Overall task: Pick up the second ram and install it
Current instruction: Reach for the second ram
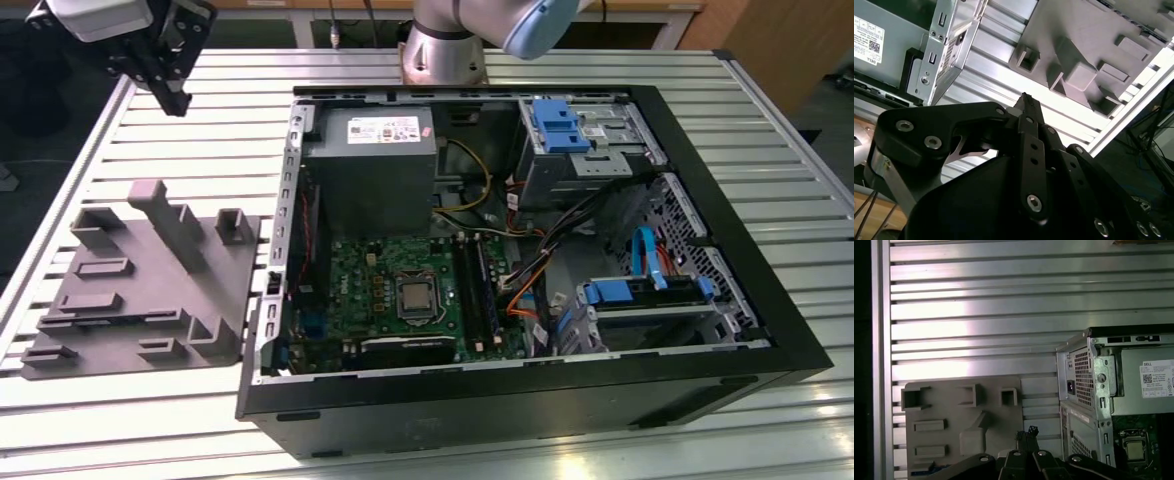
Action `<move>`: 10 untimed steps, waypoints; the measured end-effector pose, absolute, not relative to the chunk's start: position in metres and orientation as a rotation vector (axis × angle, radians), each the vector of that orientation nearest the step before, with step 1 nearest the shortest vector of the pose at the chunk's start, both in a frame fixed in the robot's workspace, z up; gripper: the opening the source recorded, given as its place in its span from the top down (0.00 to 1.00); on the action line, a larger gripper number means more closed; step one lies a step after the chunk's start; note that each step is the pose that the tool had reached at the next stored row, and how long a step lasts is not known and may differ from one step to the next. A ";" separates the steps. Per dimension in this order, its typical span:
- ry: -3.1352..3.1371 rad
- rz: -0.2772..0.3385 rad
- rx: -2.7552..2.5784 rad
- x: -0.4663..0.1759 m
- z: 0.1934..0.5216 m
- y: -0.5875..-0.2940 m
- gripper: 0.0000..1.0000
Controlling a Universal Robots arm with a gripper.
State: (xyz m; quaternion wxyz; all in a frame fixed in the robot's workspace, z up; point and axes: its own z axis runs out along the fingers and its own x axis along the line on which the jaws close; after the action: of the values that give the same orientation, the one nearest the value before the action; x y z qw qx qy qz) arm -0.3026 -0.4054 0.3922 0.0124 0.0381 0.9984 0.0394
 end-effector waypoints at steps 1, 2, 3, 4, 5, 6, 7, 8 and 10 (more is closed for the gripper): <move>3.112 0.123 0.119 -0.304 0.392 -0.406 0.89; 3.112 0.124 0.119 -0.304 0.392 -0.406 0.89; 3.112 0.124 0.119 -0.305 0.392 -0.406 0.89; 3.112 0.125 0.119 -0.306 0.392 -0.406 0.89; 3.112 0.125 0.119 -0.307 0.392 -0.406 0.89; 3.112 0.126 0.119 -0.308 0.392 -0.406 0.89; 3.112 0.126 0.119 -0.308 0.392 -0.406 0.89; 3.112 0.127 0.119 -0.309 0.392 -0.407 0.89; 3.112 0.127 0.119 -0.311 0.392 -0.407 0.89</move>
State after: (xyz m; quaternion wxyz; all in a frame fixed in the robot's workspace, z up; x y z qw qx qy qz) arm -0.3109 -0.4067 0.3922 0.0123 0.0381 0.9984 0.0408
